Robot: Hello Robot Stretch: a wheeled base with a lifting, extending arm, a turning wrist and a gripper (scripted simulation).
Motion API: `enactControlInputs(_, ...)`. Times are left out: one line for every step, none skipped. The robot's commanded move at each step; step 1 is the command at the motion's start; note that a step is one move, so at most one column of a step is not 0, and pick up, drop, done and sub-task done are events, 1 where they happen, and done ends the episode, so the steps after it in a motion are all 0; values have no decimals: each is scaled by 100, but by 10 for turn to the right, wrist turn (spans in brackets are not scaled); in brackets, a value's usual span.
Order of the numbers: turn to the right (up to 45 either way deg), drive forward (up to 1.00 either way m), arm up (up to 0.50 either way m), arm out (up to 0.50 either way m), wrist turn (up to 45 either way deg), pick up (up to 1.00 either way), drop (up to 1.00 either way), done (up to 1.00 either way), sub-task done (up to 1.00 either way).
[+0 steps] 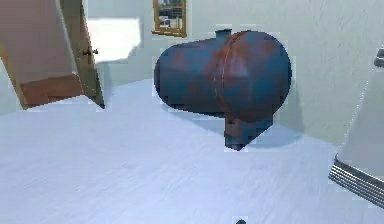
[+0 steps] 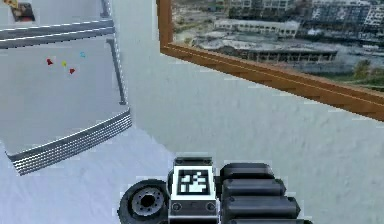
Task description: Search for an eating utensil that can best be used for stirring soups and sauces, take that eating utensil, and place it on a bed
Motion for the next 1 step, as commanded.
enactControlInputs(-390,0,0,0,0,0,0,0,0)
